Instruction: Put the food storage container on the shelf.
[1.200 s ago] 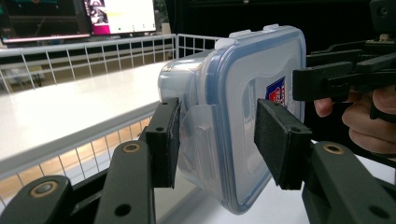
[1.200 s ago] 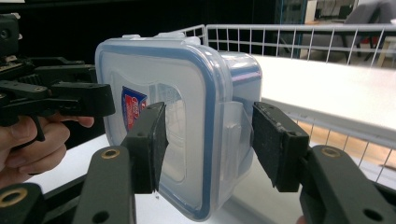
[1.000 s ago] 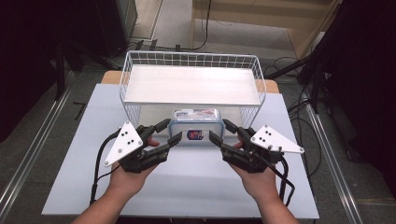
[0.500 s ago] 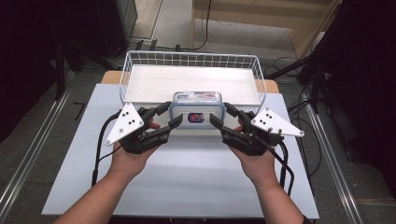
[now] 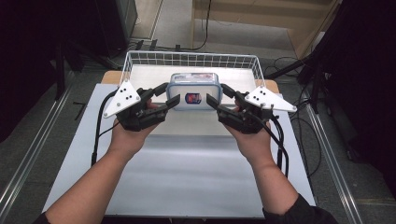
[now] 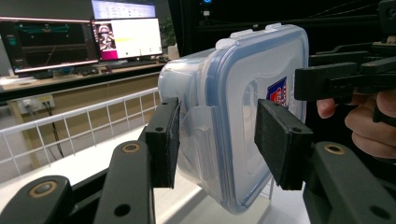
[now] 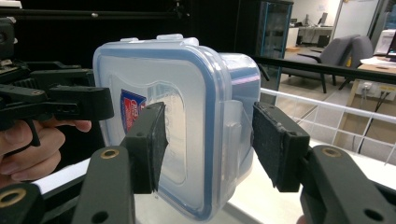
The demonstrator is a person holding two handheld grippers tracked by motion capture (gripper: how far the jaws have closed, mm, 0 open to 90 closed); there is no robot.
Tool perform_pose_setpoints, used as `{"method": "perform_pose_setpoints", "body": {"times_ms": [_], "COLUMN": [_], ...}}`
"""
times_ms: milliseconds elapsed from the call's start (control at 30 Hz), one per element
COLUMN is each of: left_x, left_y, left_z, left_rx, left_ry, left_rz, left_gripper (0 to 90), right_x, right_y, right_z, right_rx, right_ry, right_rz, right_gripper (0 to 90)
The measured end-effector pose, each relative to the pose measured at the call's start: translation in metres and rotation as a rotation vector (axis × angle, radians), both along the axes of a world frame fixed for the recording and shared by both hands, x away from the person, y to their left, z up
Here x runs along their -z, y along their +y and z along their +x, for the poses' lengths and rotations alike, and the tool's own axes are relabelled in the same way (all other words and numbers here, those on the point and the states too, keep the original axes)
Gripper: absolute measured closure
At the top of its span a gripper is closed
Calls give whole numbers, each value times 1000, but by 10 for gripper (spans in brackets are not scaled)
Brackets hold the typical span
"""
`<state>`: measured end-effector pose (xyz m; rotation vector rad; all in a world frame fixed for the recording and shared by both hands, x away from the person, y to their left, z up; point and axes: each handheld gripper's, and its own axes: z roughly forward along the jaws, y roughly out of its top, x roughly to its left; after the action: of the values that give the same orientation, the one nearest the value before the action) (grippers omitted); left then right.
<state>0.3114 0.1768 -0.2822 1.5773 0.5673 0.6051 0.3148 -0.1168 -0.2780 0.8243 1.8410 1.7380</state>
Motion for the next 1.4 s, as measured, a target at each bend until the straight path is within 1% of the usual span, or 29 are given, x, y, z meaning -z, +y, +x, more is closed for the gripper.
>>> {"method": "perform_pose_setpoints", "body": {"times_ms": [67, 100, 133, 167, 233, 300, 367, 400, 533, 567, 600, 667, 700, 733, 800, 833, 867, 900, 933, 967, 1000, 1033, 1067, 1133, 1167, 1267, 1300, 1333, 1400], "left_x": [-2, -4, -4, -5, -5, -6, -4, -4, -5, -5, -5, -5, -6, -6, -7, -8, -8, -10, -10, -11, -11, -11, -11, -11, -12, -13, -14, -14, -12], "left_y": [0, -1, -1, -2, -2, -2, -2, -2, -3, -2, -2, -2, -3, -3, -3, -3, -3, -2, -2, -1, 1, 2, 2, 2, 3, 3, 3, 3, 4], "left_z": [6, 12, 12, 19, 22, 27, 32, 37, 41, 44, 44, 46, 48, 48, 50, 53, 53, 57, 57, 58, 60, 63, 63, 63, 65, 67, 70, 70, 74], "left_rx": [3, 7, 7, 13, 15, 16, 16, 17, 12, 9, 9, 4, -2, -2, 0, 5, 5, 8, 8, 5, 9, 12, 12, 7, 6, 6, 5, 5, 8], "left_ry": [-1, 6, 6, 10, 15, 35, 77, 107, 148, 187, 187, 202, 229, 229, 254, 297, 297, 328, 328, 338, 356, 383, 383, 387, 409, 426, 451, 451, 497], "left_rz": [0, -15, -15, -20, -25, -39, -63, -76, -75, -94, -94, -108, -119, -119, -126, -138, -138, -158, -158, -161, -181, -186, -186, -187, -199, -206, -216, -216, -238], "left_gripper": [517, 517, 517, 517, 517, 517, 517, 517, 518, 517, 518, 518, 519, 519, 519, 520, 523, 524, 523, 523, 523, 523, 523, 524, 524, 525, 525, 525, 525], "right_x": [-2, -2, -2, -4, -5, -7, -8, -9, -10, -9, -9, -8, -7, -7, -7, -7, -7, -7, -7, -7, -7, -8, -8, -9, -9, -9, -10, -10, -11], "right_y": [0, -1, -1, -2, -2, -2, -2, -2, -4, -6, -6, -8, -9, -9, -10, -12, -12, -13, -13, -13, -13, -15, -15, -15, -15, -16, -17, -17, -18], "right_z": [5, 7, 7, 13, 15, 22, 25, 30, 39, 42, 42, 48, 51, 51, 53, 55, 55, 58, 58, 60, 60, 62, 62, 65, 67, 69, 71, 72, 74], "right_rx": [3, 8, 8, 15, 18, 23, 25, 23, 15, 7, 7, -10, -16, -16, -18, -21, -21, -27, -27, -33, -39, -51, -51, -58, -62, -69, -74, -75, -78], "right_ry": [-6, -6, -6, -8, -5, 9, 11, 41, 115, 139, 139, 192, 220, 220, 244, 270, 270, 313, 313, 330, 350, 372, 372, 401, 413, 438, 458, 469, 474], "right_rz": [7, 16, 16, 25, 30, 37, 38, 40, 63, 76, 76, 105, 112, 112, 117, 126, 126, 139, 139, 139, 141, 156, 156, 149, 154, 164, 171, 171, 171], "right_gripper": [472, 470, 470, 470, 469, 468, 469, 469, 473, 479, 479, 484, 485, 485, 487, 488, 488, 489, 489, 494, 504, 514, 514, 515, 518, 522, 526, 529, 533]}}
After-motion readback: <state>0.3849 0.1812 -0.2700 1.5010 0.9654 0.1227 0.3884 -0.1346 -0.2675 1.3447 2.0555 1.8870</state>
